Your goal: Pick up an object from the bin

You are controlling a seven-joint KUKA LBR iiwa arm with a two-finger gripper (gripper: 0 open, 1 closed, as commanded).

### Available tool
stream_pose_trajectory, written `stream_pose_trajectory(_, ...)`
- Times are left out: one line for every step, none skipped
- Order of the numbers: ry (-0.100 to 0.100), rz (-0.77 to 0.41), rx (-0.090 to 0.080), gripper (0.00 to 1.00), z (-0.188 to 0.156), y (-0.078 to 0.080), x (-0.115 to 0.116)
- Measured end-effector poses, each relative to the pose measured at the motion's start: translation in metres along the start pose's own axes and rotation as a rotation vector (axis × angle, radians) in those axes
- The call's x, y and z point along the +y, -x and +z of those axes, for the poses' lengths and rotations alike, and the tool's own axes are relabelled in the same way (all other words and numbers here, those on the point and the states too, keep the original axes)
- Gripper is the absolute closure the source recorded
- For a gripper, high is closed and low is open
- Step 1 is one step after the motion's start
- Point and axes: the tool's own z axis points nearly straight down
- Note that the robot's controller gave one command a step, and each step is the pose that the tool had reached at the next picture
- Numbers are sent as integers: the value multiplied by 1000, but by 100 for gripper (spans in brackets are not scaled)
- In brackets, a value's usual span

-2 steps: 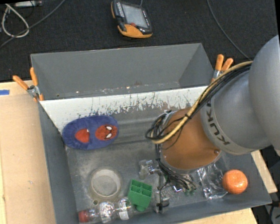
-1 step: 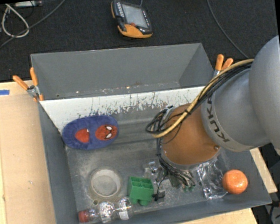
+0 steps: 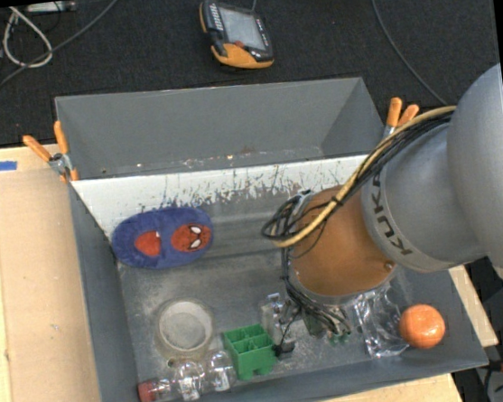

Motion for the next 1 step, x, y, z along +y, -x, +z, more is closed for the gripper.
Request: stream_pose_trajectory(0,-5,6,100,-98,-7,2)
